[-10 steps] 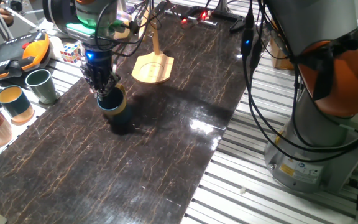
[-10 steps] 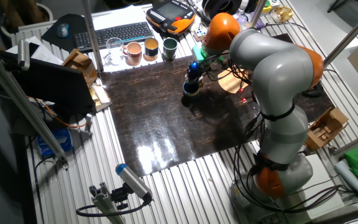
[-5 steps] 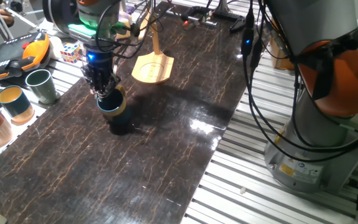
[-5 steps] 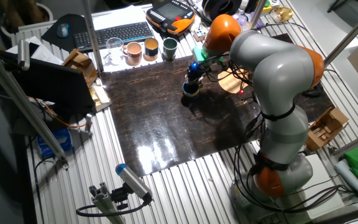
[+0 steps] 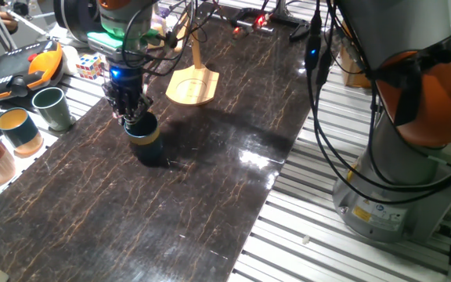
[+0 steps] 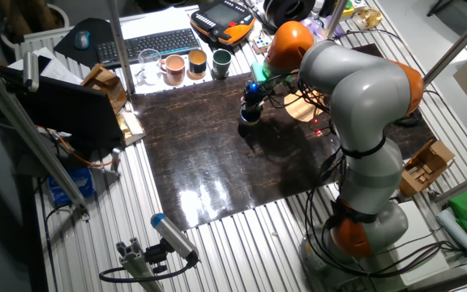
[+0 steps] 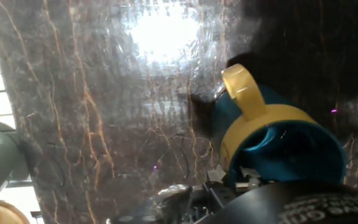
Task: Take the cup off the cup rack
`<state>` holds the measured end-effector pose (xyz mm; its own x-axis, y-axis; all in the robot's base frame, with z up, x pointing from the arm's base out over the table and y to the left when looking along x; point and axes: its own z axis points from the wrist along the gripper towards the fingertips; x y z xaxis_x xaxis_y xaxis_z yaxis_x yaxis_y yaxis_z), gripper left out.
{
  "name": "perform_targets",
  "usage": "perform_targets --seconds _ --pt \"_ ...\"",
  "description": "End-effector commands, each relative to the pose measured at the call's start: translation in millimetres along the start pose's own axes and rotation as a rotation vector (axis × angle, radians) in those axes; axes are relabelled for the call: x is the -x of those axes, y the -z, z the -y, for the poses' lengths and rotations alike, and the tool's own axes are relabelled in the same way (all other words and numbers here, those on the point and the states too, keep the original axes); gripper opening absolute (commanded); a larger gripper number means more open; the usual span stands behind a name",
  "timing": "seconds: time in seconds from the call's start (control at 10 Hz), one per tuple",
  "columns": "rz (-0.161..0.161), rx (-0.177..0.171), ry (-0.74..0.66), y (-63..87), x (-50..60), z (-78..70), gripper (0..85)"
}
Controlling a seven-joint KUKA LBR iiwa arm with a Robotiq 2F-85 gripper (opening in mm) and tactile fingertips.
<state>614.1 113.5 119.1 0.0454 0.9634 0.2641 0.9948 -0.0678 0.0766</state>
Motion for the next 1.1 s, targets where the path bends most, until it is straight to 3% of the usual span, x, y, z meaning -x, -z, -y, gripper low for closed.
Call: perform_targets --seconds 0.0,0.3,0.5,0.8,1.0 --pt "0.010 0.000 0.005 0.4 0.3 -0.4 23.7" --pt "0.047 0.014 0.013 2.8 1.5 -2.5 32.0" --pt "0.101 0.023 0.021 10.5 1.8 -4.0 34.0" --pt "0.212 -0.023 0.114 36.6 3.9 -4.7 34.7" --pt "0.246 -0.050 0.159 59.0 8.4 -4.0 33.0"
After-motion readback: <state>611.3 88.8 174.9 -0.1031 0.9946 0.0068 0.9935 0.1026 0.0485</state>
